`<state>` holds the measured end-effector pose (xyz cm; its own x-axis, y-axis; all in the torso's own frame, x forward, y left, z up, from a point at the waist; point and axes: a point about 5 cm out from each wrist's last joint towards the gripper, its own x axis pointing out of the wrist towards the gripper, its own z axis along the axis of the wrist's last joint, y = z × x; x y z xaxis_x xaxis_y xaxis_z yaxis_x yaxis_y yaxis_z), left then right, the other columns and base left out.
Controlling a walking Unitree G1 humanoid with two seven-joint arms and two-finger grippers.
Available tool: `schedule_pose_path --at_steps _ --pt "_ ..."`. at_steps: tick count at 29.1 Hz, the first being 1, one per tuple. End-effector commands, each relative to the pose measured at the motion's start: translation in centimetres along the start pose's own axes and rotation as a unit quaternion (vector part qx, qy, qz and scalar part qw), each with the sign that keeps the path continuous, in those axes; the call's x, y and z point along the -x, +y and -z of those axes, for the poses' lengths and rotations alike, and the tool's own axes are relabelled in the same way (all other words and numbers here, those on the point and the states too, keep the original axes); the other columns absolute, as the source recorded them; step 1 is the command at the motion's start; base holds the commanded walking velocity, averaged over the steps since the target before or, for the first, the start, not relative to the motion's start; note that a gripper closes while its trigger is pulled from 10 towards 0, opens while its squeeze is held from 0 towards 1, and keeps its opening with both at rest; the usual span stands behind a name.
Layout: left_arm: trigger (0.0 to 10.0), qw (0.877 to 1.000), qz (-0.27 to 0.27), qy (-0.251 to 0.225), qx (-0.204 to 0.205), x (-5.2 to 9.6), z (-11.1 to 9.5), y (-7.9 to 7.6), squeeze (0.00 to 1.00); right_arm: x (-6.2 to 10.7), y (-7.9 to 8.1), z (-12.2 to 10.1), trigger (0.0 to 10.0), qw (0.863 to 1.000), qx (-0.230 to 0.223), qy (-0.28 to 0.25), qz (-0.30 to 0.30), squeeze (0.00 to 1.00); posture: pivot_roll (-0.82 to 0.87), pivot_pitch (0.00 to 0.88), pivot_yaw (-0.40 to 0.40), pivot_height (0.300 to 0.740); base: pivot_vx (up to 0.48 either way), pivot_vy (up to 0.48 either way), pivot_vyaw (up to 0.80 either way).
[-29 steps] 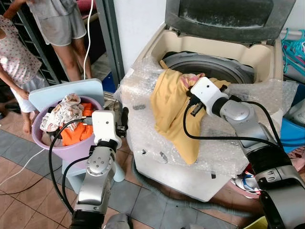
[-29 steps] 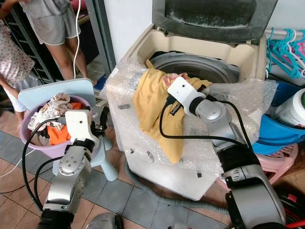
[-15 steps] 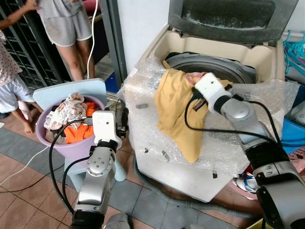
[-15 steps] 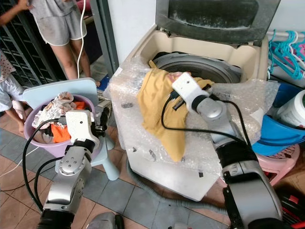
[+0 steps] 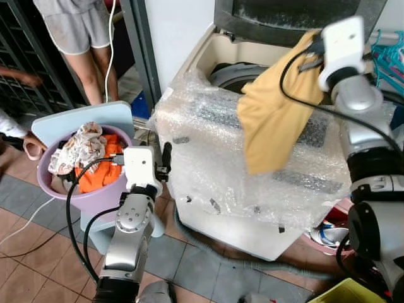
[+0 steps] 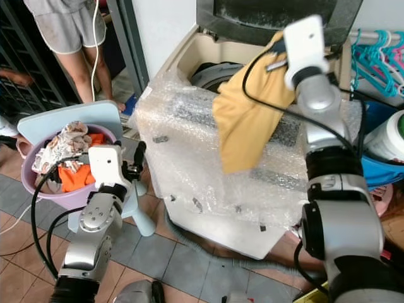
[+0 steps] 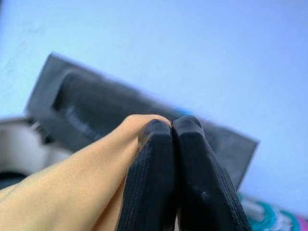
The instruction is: Clothes washing
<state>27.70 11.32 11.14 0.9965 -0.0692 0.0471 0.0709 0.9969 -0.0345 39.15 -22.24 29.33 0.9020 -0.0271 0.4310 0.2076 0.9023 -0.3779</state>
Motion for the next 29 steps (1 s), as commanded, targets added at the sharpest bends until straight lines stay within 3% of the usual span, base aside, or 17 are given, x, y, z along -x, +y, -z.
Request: schedule_pose_path --at_steps 1,3,4,5,15,22,24,25,26,29 --pt "10.0 1.0 0.002 0.002 0.004 -0.1 0.1 -0.4 0.0 -0.3 -0.2 -1.5 0.0 0.999 0.003 -0.035 0.007 0.0 -0.09 0.0 0.06 0.74 0.0 0.0 0.0" --pt "10.0 1.0 0.002 0.002 0.005 -0.1 0.1 -0.4 0.0 -0.2 0.4 -1.2 0.0 0.999 0.006 -0.031 -0.01 0.0 -0.09 0.0 0.061 0.74 0.0 0.0 0.0" --pt "10.0 1.0 0.003 0.001 0.004 -0.2 0.1 -0.4 0.0 0.5 2.2 -0.1 5.9 0.998 -0.018 -0.011 -0.058 0.0 -0.09 0.0 0.061 0.74 0.0 0.0 0.0" --pt "10.0 1.0 0.002 0.0 0.004 -0.2 0.1 -0.4 0.0 0.7 2.3 0.1 10.0 0.998 -0.025 -0.008 -0.062 1.0 -0.09 0.0 0.061 0.74 0.0 0.0 0.0" --pt "10.0 1.0 -0.008 0.0 0.0 -0.2 0.1 0.0 0.0 3.8 3.1 1.3 10.0 0.996 -0.043 -0.016 -0.081 1.0 -0.09 0.0 0.066 0.74 0.0 0.0 0.0" --pt "10.0 1.0 -0.003 -0.002 -0.003 -0.2 0.0 0.0 0.0 6.3 4.0 0.7 10.0 0.991 -0.052 -0.037 -0.117 1.0 -0.1 0.0 0.072 0.74 0.0 0.0 0.0" --pt "10.0 1.0 -0.003 -0.002 -0.004 -0.2 0.0 0.1 0.0 7.3 4.3 1.2 10.0 0.988 -0.065 -0.019 -0.137 1.0 -0.09 0.0 0.072 0.74 0.0 0.0 0.0" --pt "10.0 1.0 -0.004 -0.002 -0.004 -0.2 0.0 0.2 0.0 8.8 4.8 2.3 10.0 0.984 -0.08 0.011 -0.157 1.0 -0.09 0.0 0.072 0.74 0.0 0.0 0.0" --pt "10.0 1.0 -0.004 -0.002 -0.004 -0.2 0.0 0.2 0.0 8.8 4.8 2.3 10.0 0.984 -0.08 0.011 -0.157 1.0 -0.09 0.0 0.072 0.74 0.0 0.0 0.0" --pt "10.0 1.0 -0.003 -0.001 -0.004 -0.2 0.0 0.2 0.0 11.4 6.0 4.0 10.0 0.973 -0.085 0.056 -0.205 1.0 -0.09 0.0 0.071 0.74 0.0 0.0 0.0"
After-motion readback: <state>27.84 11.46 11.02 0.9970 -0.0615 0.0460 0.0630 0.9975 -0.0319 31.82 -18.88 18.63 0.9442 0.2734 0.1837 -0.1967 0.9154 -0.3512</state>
